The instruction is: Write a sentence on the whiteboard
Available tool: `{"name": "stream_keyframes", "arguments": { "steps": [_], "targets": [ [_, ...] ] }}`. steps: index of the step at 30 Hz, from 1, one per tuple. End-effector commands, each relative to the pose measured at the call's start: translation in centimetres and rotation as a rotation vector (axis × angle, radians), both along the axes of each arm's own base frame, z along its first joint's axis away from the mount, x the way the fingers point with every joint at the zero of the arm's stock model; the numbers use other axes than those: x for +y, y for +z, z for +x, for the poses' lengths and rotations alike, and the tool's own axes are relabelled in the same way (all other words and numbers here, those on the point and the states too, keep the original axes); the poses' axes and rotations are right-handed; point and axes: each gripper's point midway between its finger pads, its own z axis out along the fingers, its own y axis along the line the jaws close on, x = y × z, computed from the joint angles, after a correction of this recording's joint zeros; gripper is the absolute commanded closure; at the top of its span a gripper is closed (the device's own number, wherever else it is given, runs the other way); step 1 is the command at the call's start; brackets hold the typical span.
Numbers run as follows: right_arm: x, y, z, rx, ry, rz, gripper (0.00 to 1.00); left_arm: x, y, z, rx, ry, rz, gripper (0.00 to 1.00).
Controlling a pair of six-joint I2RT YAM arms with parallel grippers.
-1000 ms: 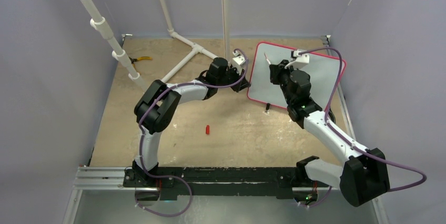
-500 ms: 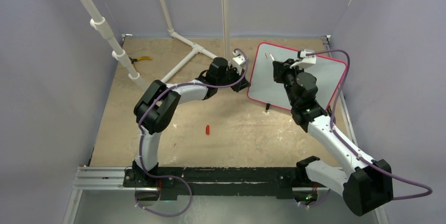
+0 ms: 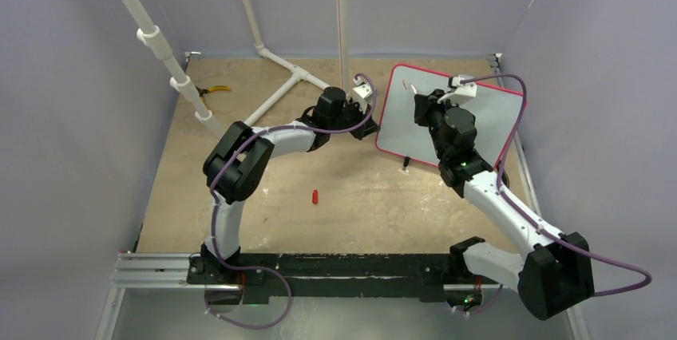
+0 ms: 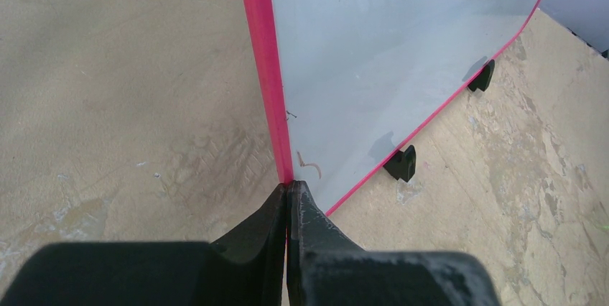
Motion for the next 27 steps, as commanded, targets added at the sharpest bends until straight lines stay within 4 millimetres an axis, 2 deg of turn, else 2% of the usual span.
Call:
{"name": "stream_keyframes", "arguments": {
  "steps": [1,9,21,27],
  "targets": [
    [-0.9,3.2,0.3,-0.086,-0.050,0.017,1.00,-0.2,2.7,-0.4,-0.063,-0.022,-0.033,1.00],
    [-1.1,2.8,0.5,-0.075,-0.064,0.011,1.00,-0.2,2.5,-0.4,-0.061,-0.021,-0.031,1.00],
    [-0.1,0.5,0.8,-0.025,-0.008,-0.031,1.00,-0.3,2.7,-0.4,-0.064,-0.023,-0.034,1.00],
    [0.5,0.0,0.7,-0.017,0.025,-0.042,1.00,-0.4,2.7,-0.5,-0.063,-0.023,-0.036,1.00]
  ]
}}
